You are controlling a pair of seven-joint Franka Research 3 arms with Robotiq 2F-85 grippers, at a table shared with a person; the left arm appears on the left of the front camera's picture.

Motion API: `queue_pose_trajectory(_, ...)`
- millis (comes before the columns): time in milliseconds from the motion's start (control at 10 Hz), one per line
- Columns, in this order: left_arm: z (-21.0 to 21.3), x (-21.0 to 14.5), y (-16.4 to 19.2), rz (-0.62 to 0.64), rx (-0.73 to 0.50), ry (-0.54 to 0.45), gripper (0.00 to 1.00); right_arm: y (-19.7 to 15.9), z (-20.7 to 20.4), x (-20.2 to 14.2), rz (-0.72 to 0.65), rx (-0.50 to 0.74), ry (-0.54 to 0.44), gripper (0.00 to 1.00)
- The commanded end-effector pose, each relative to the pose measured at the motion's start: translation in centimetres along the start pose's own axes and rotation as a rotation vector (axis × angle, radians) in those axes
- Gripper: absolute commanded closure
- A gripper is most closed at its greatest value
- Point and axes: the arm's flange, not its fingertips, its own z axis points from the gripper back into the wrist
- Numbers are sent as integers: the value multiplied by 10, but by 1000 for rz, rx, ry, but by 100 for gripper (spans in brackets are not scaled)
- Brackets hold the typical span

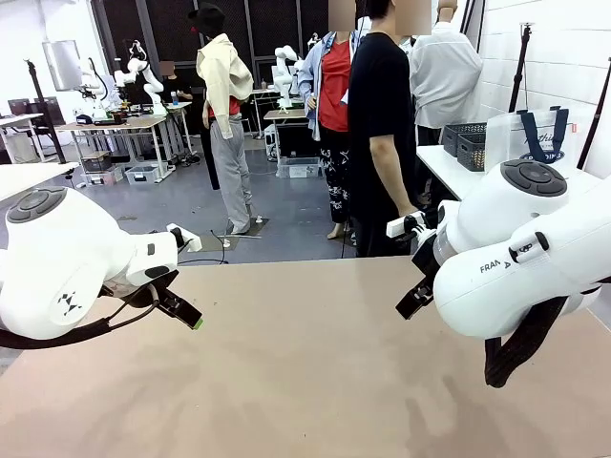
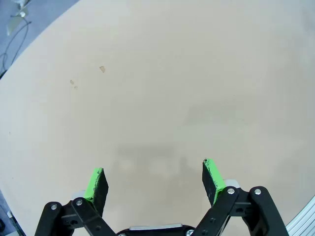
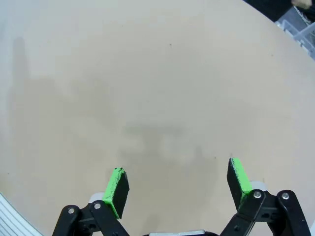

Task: Transfer purchased items from the store into the shopping bag.
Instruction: Open the Reusable shopping bag in the center of the table.

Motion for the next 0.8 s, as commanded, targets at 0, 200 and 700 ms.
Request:
queue_pose_trajectory(0,0,0,1,2,0,0,0,0,0,0,0,0,0,0)
queue_pose_trajectory(200,0,0,1,2,0,0,0,0,0,0,0,0,0,0)
queue_pose_trajectory(700,0,0,1,2,0,0,0,0,0,0,0,0,0,0)
